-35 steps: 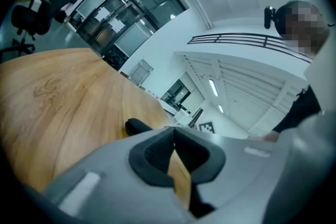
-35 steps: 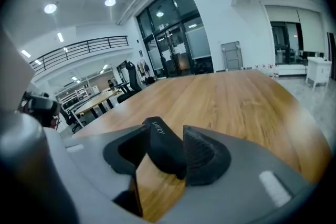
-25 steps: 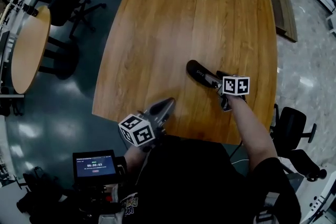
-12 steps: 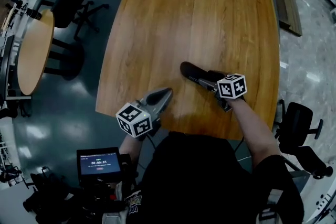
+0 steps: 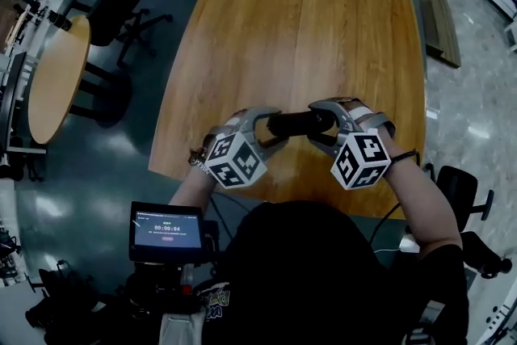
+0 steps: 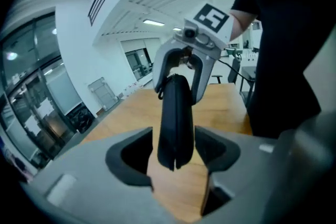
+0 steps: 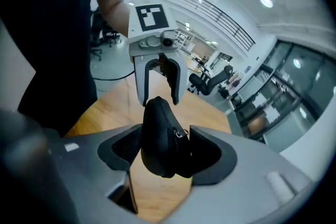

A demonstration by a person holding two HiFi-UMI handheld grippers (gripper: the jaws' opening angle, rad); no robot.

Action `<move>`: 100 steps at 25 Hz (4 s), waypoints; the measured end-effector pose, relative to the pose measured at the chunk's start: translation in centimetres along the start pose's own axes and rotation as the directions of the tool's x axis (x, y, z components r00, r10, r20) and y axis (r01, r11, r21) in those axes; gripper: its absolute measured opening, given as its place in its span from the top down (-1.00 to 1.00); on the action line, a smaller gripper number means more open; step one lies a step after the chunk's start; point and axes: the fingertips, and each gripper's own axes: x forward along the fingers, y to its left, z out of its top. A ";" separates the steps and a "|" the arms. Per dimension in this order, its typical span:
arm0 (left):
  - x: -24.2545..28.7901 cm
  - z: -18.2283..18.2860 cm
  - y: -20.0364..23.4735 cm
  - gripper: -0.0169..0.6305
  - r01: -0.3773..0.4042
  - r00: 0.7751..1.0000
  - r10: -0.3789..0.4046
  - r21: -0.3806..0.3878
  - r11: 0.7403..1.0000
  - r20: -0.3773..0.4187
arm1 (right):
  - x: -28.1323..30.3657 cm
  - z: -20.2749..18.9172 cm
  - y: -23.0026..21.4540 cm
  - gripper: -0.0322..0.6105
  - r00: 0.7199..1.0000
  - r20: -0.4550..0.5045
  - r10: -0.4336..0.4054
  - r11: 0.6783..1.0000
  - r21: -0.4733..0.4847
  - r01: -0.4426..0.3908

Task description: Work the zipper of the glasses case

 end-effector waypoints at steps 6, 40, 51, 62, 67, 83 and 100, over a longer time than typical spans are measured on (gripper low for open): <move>1.8 1.1 -1.2 0.11 0.014 0.999 -0.007 0.122 0.992 -0.054 | -0.9 3.3 0.6 0.04 0.999 -0.034 -0.017 0.980 -0.197 0.010; -2.5 0.7 6.0 0.17 -0.492 0.747 0.654 0.561 0.666 -0.121 | -3.3 5.1 -4.7 0.74 0.893 -0.099 -0.439 0.780 0.451 0.434; -2.7 1.6 5.1 0.18 -0.460 0.800 0.597 0.580 0.673 -0.059 | -4.7 4.5 -4.3 0.88 0.906 0.050 -0.421 0.671 0.690 0.273; -4.8 5.3 2.1 0.20 -0.502 0.865 0.452 0.407 0.763 0.220 | -10.0 4.0 -5.4 0.88 0.782 0.416 -0.464 0.268 0.907 -0.324; -6.0 6.8 0.6 0.20 -0.399 0.895 0.296 0.302 0.866 0.333 | -11.2 3.5 -5.7 0.88 0.739 0.507 -0.444 0.187 0.859 -0.477; -11.4 11.0 -1.1 0.21 0.366 0.747 -0.098 -0.284 0.886 0.657 | -16.6 5.4 -7.3 0.81 0.575 0.729 -0.372 0.417 0.685 -0.598; -13.9 12.9 -0.3 0.20 0.681 0.526 -0.174 -0.291 0.672 0.832 | -12.0 10.1 -4.5 0.09 0.534 0.788 -0.306 0.356 0.615 -0.703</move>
